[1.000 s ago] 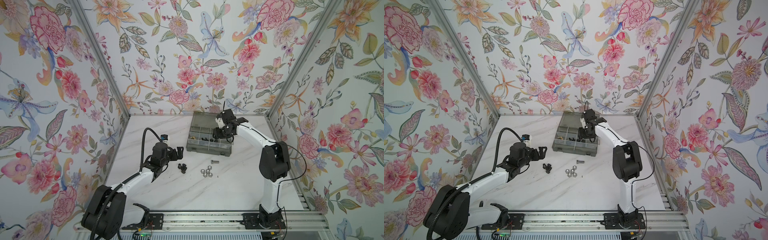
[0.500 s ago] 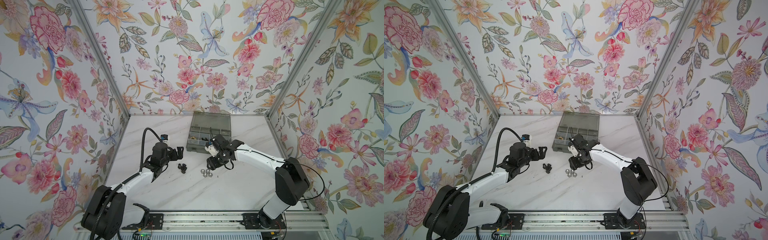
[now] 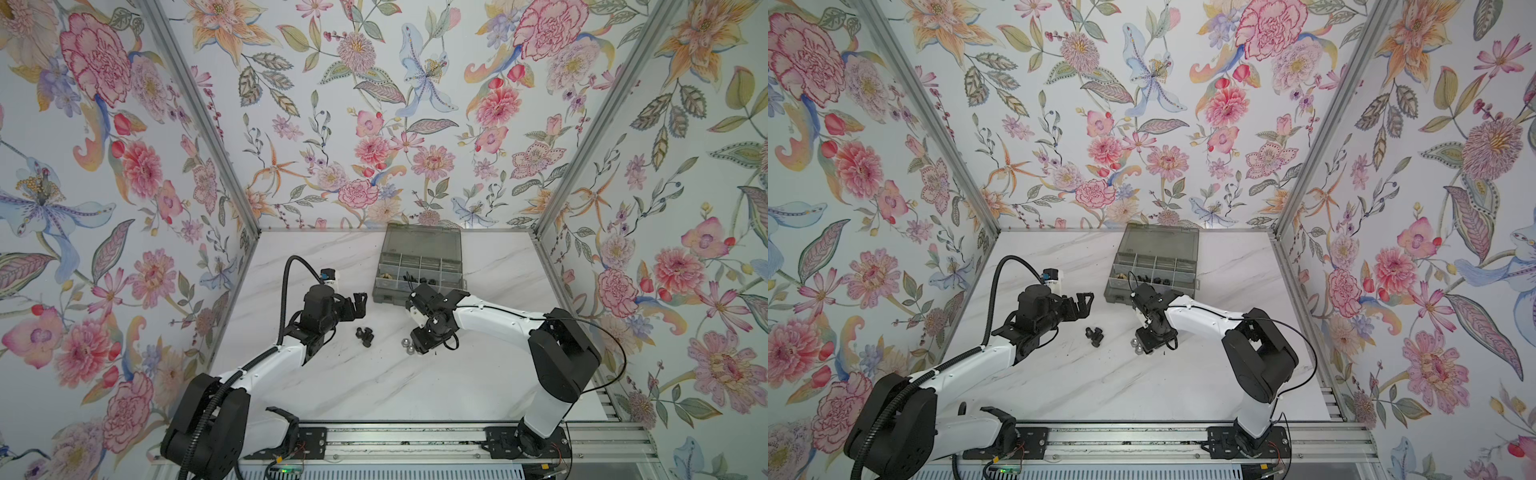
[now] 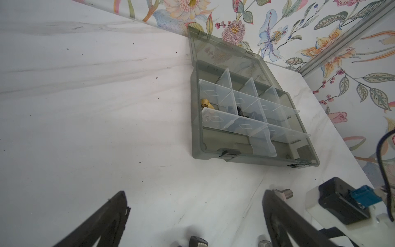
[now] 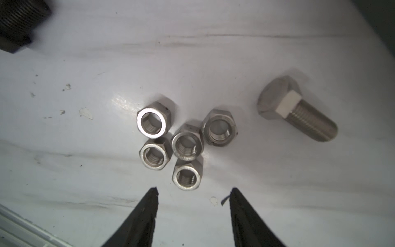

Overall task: Sort the screws and nuts into containers
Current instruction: Pick up the nut from the center of the table.

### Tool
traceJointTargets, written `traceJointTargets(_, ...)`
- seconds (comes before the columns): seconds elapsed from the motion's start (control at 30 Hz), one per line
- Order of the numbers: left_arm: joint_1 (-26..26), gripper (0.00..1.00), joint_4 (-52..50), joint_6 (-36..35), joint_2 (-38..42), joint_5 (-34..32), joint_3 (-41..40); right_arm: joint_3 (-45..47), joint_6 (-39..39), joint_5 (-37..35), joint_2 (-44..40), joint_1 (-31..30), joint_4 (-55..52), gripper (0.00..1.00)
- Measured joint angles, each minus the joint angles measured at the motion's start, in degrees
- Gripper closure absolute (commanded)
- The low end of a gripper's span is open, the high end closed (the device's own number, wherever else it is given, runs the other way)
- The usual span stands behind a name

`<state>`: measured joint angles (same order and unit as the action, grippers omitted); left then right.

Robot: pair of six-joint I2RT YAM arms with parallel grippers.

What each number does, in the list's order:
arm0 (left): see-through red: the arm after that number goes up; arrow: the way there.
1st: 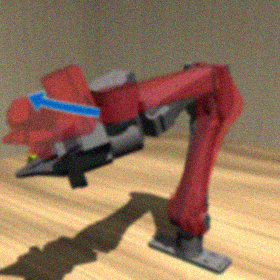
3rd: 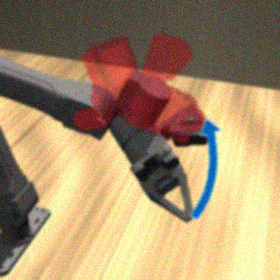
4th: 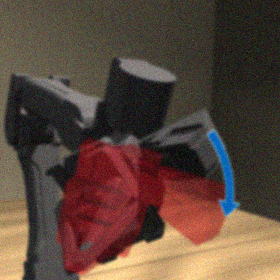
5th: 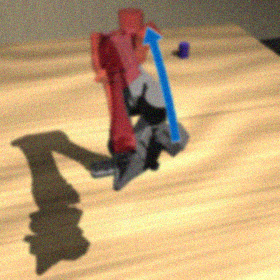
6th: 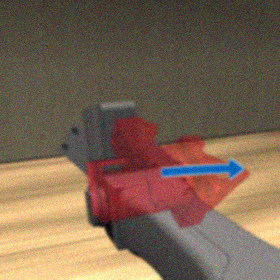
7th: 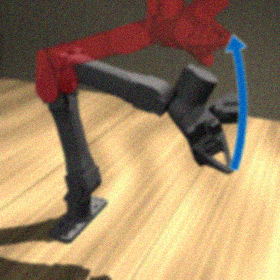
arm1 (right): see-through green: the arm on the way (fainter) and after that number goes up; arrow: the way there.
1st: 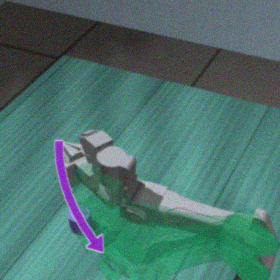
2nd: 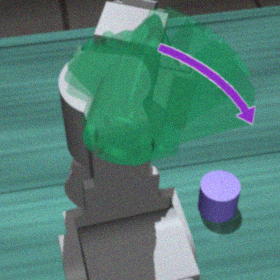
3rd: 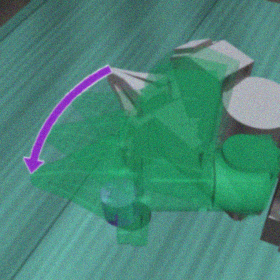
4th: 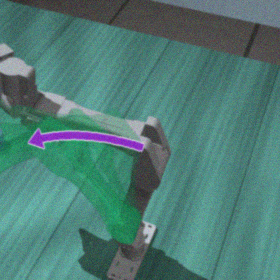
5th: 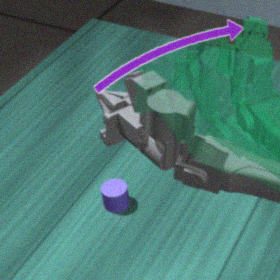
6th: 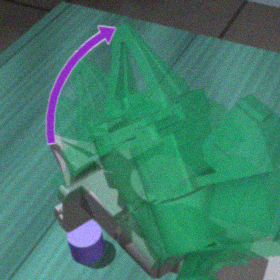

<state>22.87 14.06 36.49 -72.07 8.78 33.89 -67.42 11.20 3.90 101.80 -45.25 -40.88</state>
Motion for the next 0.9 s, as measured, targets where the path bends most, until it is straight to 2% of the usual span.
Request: traceJointTargets(0.9,0.0,0.01,-0.4,0.0,0.4,-0.2,-0.5,-0.7,2.3,-3.5,4.5,-2.1,-0.1,0.56)
